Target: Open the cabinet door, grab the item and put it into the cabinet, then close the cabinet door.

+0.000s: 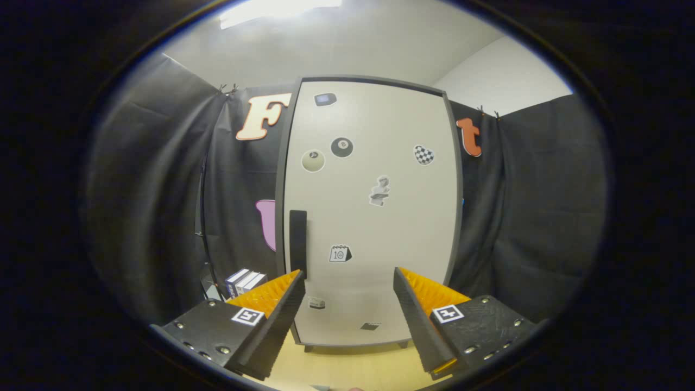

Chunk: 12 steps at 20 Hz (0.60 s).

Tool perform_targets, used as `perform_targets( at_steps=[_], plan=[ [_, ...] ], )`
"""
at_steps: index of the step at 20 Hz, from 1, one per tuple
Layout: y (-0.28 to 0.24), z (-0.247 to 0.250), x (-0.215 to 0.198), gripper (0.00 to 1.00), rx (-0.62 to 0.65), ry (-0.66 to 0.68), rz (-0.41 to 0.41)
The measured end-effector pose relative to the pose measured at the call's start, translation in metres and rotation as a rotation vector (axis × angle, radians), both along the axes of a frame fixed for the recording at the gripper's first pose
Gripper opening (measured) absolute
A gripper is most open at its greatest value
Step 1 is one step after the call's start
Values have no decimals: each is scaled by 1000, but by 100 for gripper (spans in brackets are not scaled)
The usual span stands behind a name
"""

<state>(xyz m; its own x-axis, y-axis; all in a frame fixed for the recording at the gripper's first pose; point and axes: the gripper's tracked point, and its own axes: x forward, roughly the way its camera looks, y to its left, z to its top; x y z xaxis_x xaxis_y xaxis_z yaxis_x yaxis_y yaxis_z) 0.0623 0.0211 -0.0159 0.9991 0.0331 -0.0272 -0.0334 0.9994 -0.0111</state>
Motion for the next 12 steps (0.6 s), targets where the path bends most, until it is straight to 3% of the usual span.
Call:
perform_targets(
  at_steps=[12],
  plan=[
    [72,-30,106,97,33,48,84]
  ],
)
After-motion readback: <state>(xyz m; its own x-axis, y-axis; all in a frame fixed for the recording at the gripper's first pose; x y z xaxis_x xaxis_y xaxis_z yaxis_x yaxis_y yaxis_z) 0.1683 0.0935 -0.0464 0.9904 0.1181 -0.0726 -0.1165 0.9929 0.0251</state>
